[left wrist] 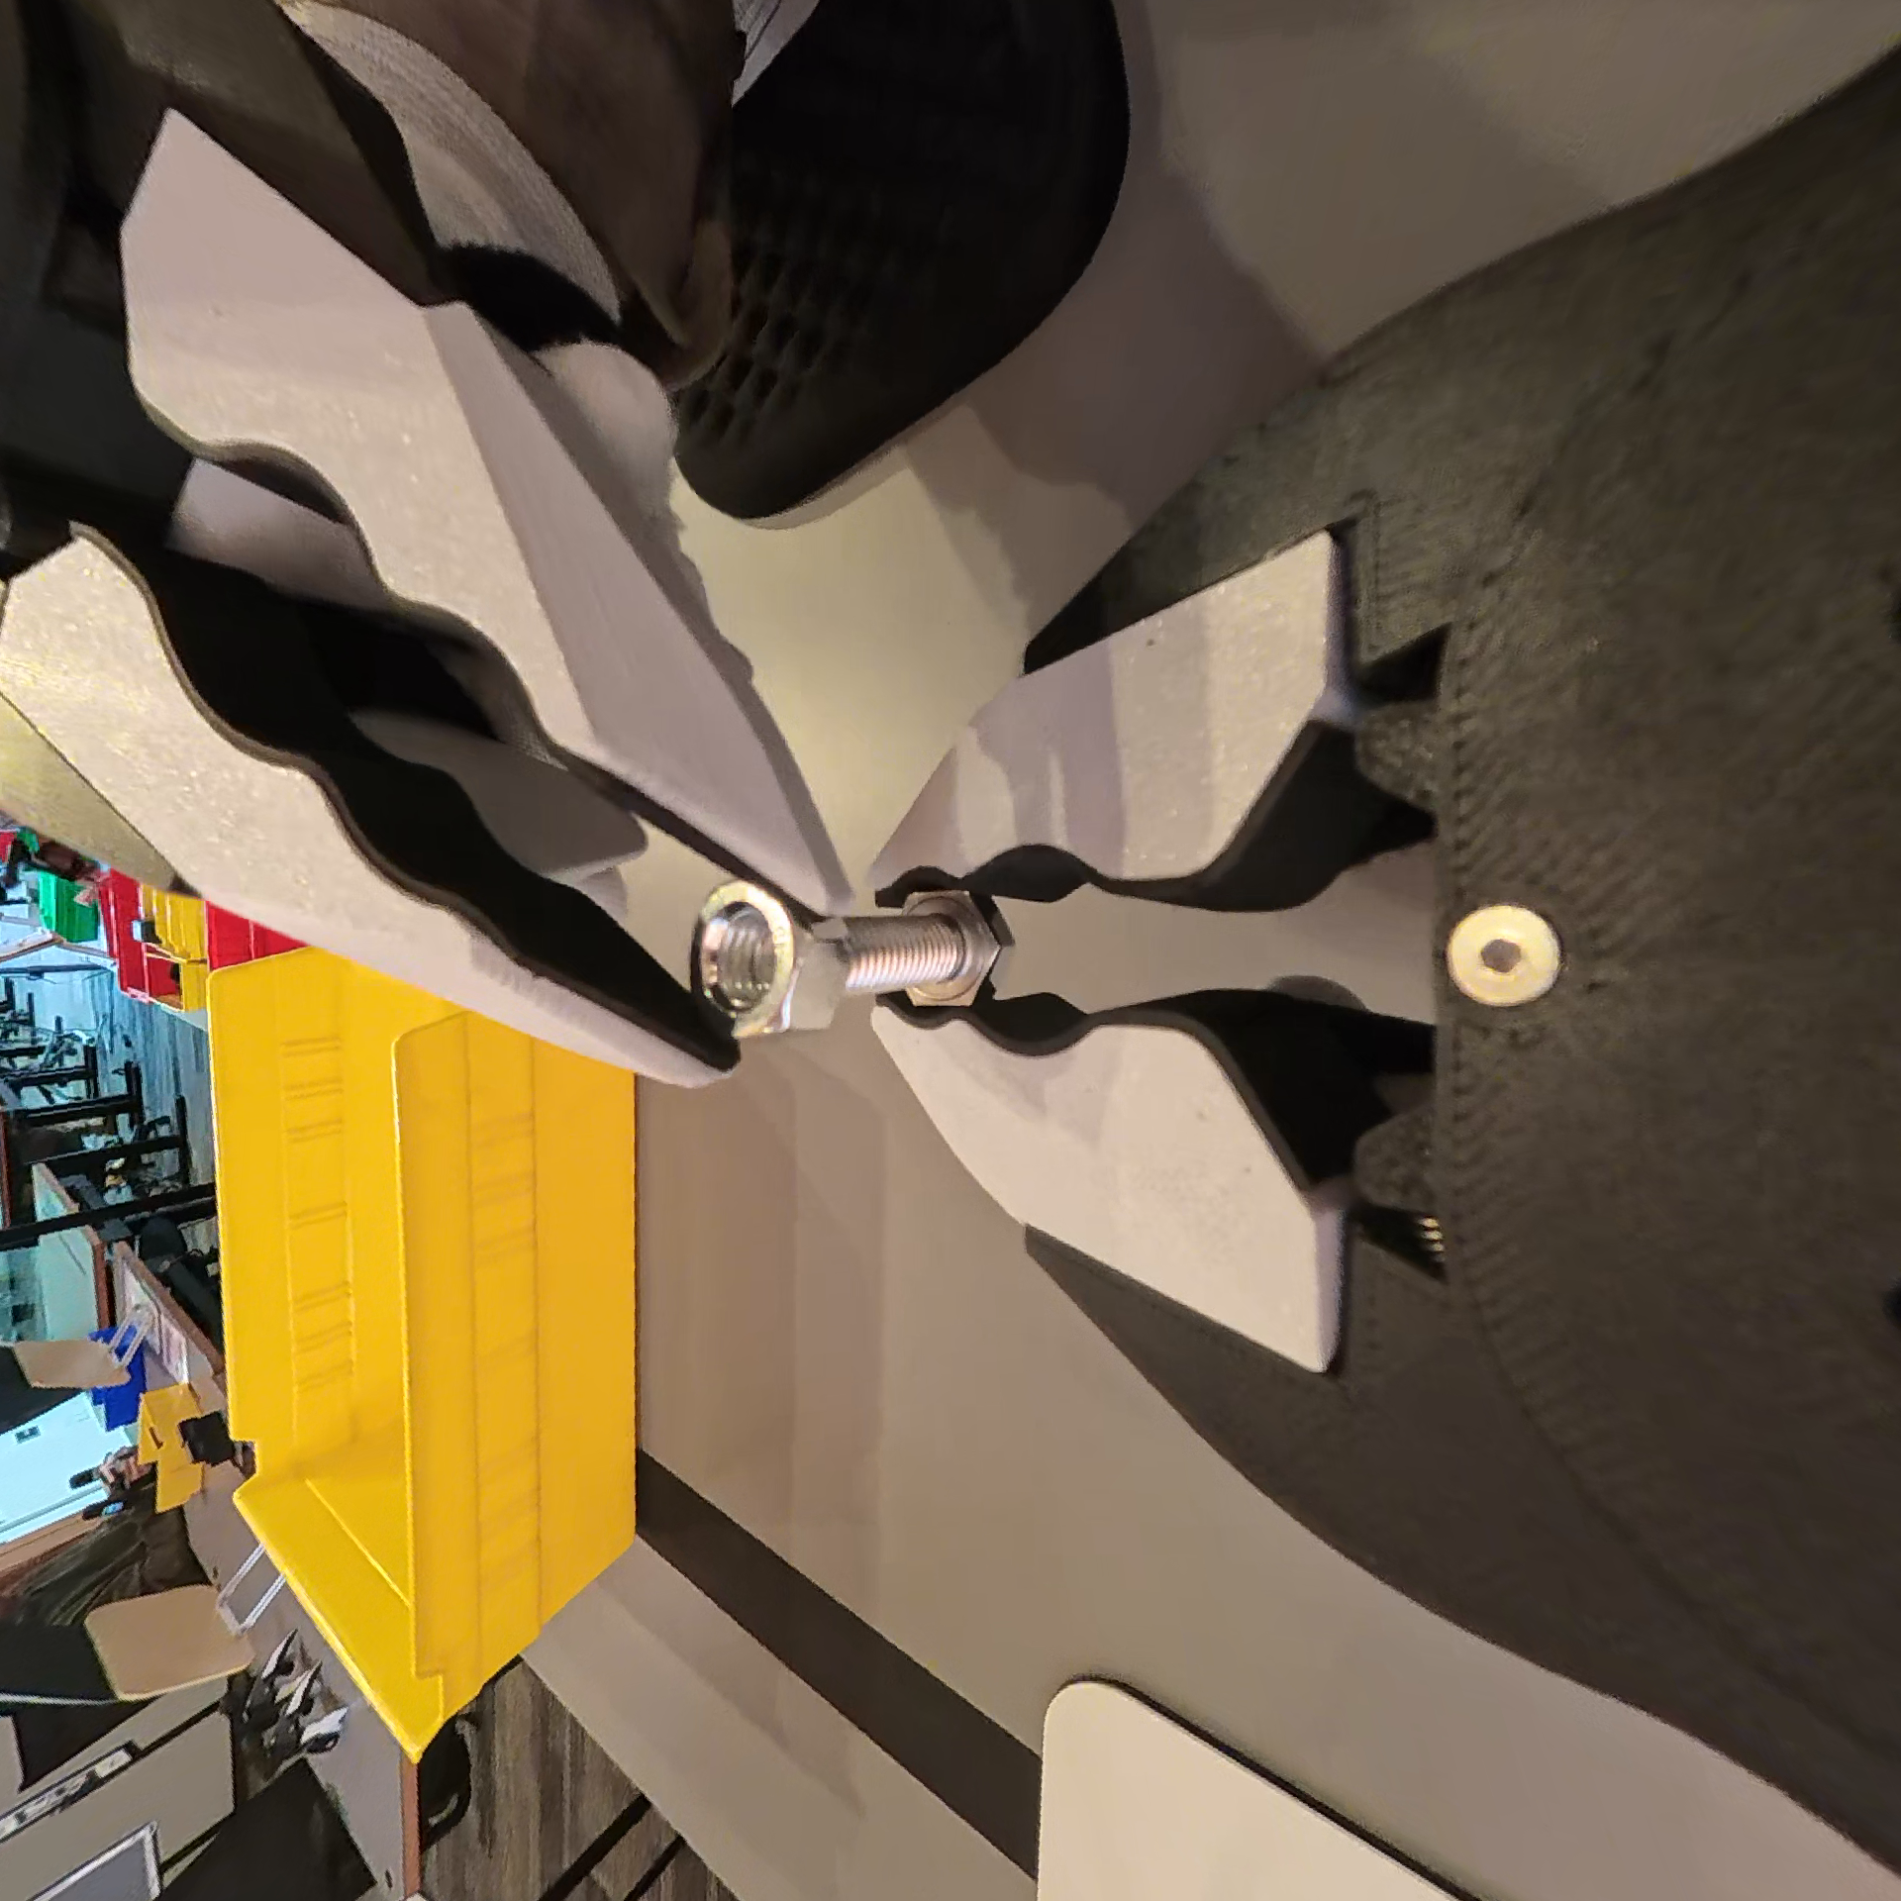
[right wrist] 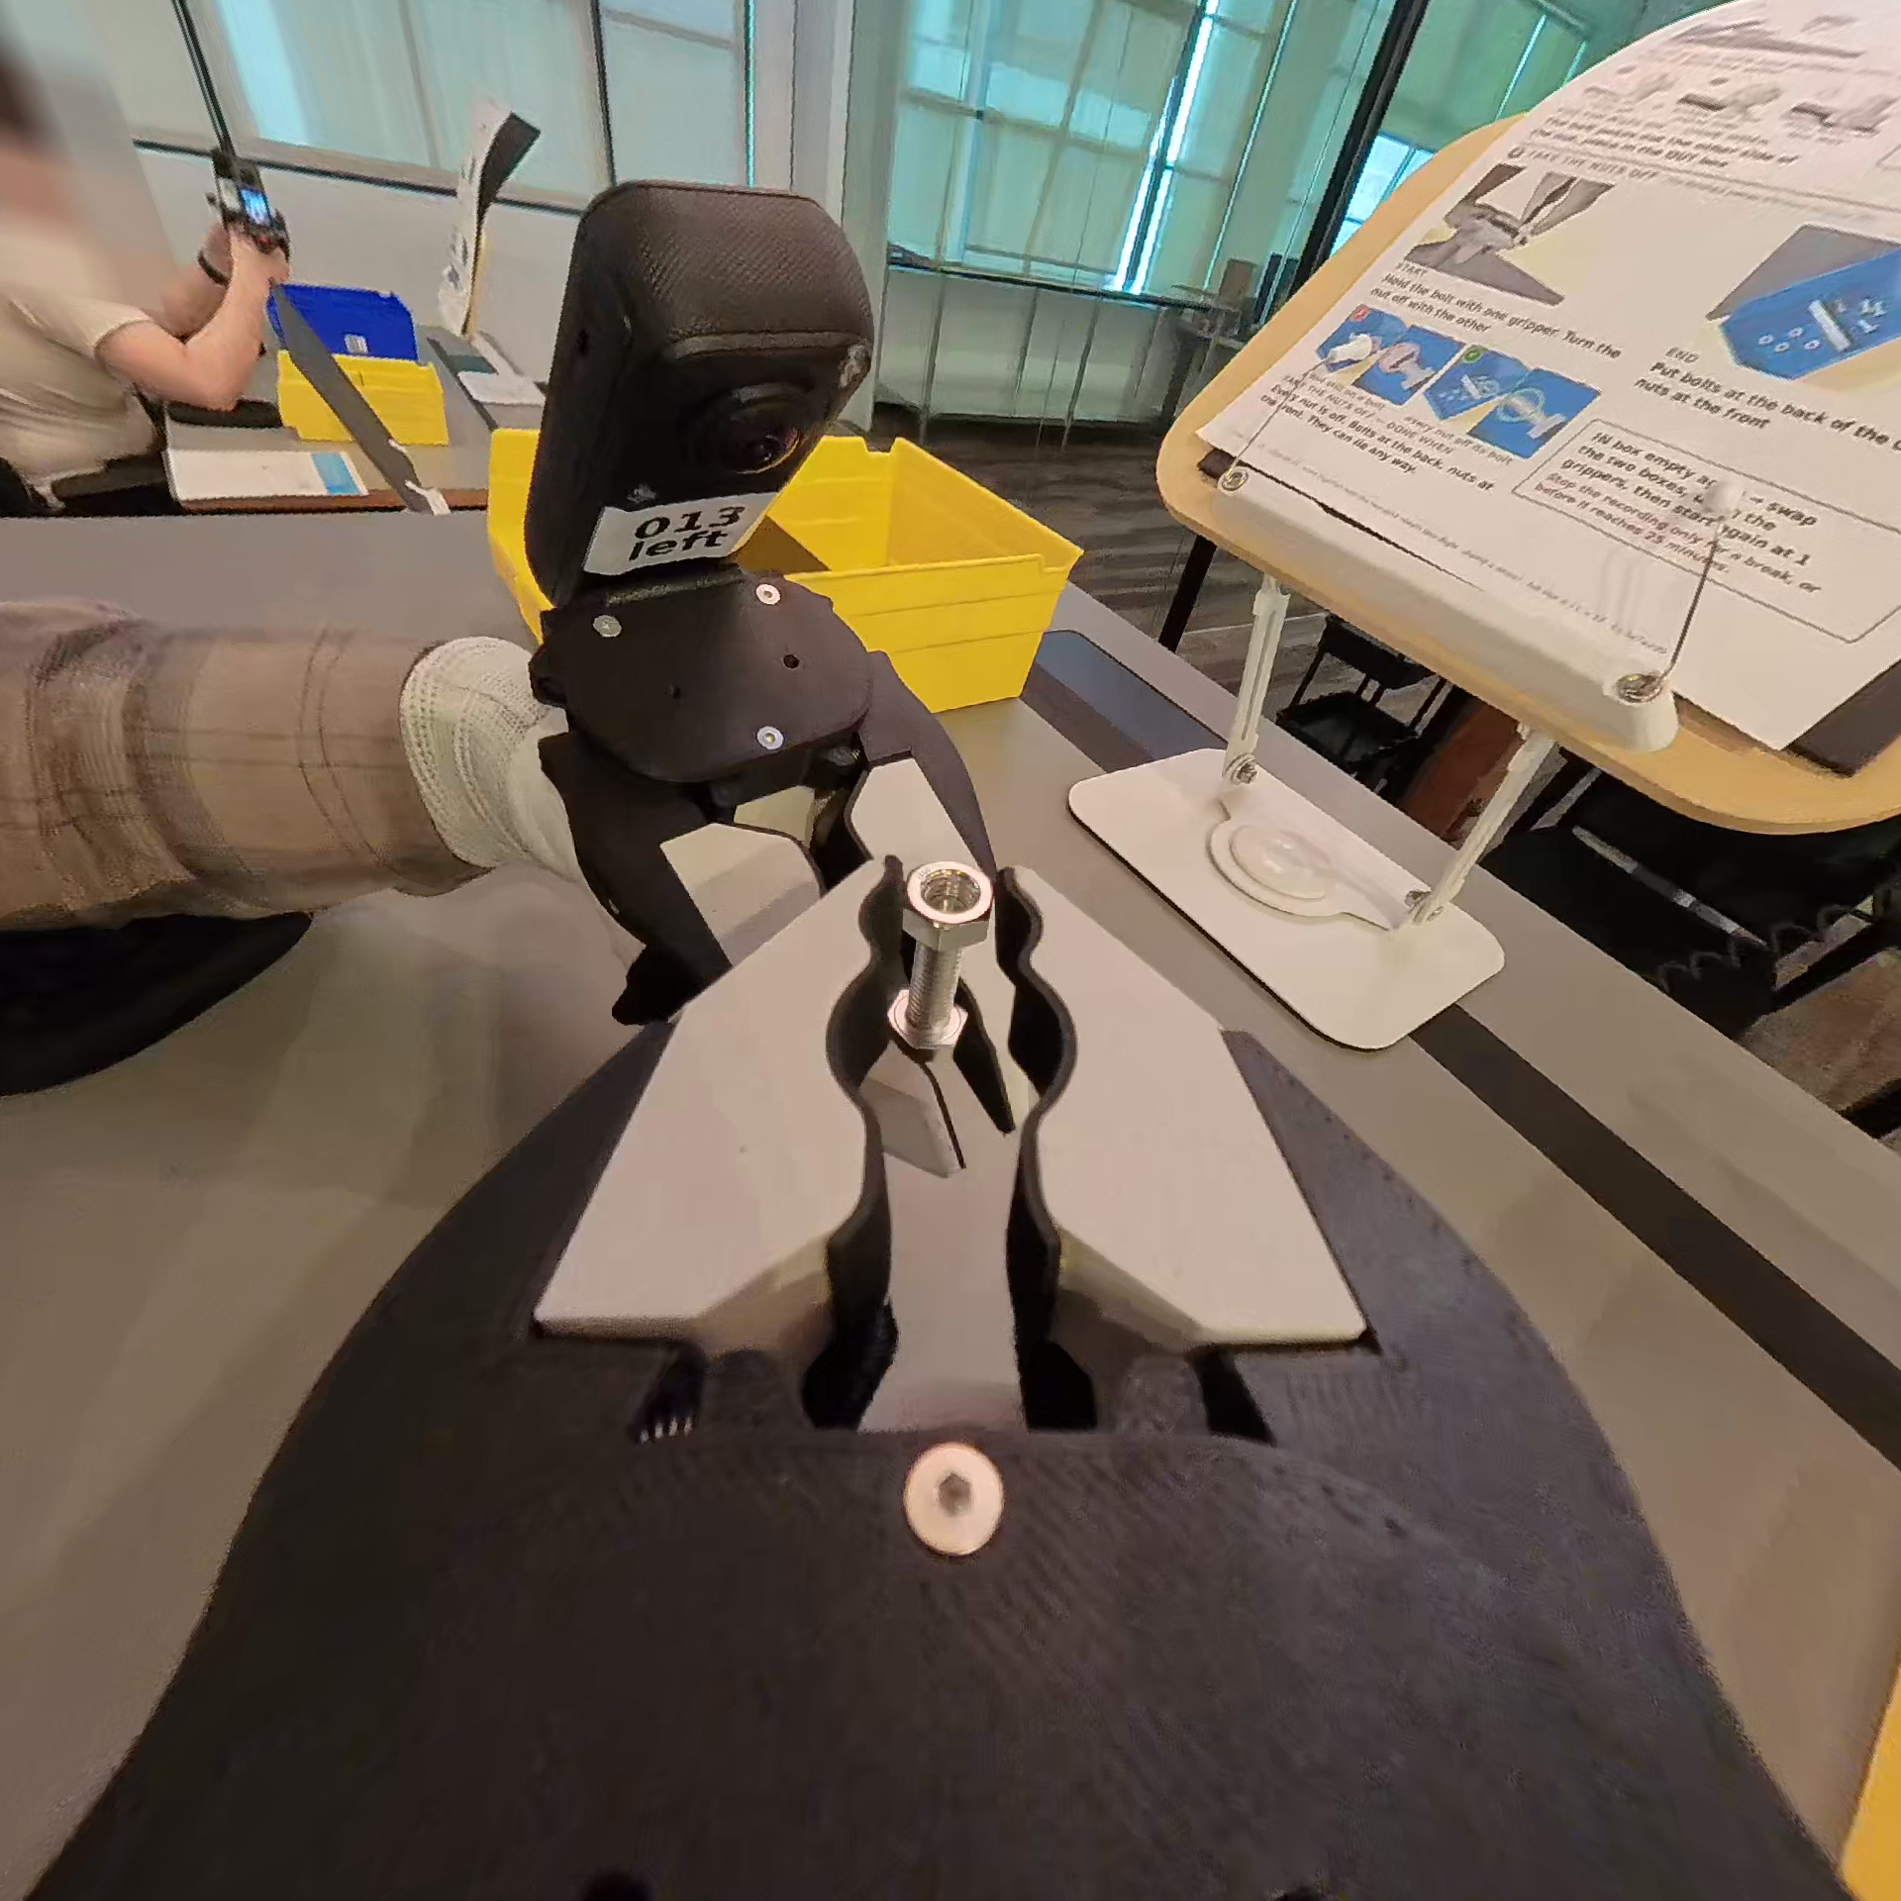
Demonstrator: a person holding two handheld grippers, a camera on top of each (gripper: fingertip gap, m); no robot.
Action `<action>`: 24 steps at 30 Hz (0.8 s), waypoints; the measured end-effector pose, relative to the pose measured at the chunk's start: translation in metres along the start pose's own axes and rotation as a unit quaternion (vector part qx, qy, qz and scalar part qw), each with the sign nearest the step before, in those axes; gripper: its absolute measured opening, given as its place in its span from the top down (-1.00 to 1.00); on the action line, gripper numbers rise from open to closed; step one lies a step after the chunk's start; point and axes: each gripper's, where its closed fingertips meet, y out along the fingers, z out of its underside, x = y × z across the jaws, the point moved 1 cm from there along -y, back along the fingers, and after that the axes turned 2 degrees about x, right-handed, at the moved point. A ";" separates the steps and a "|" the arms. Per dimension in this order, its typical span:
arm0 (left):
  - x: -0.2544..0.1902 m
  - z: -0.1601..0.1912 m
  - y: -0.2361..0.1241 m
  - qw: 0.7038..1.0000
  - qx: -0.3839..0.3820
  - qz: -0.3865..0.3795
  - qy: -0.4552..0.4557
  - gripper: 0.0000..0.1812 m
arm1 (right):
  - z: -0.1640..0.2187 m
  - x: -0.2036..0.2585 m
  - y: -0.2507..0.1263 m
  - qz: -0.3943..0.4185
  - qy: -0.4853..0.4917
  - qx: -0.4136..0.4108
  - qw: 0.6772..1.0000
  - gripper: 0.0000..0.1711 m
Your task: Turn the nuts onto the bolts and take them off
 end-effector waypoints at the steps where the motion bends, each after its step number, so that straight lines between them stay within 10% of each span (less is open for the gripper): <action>1: 0.000 0.000 0.000 1.000 0.003 0.000 0.003 0.84 | 0.000 0.001 0.000 -0.005 -0.004 0.006 1.000 0.82; 24: 0.002 -0.001 0.003 1.000 0.009 -0.023 0.002 0.84 | 0.001 -0.001 -0.001 0.078 0.022 -0.024 0.996 0.82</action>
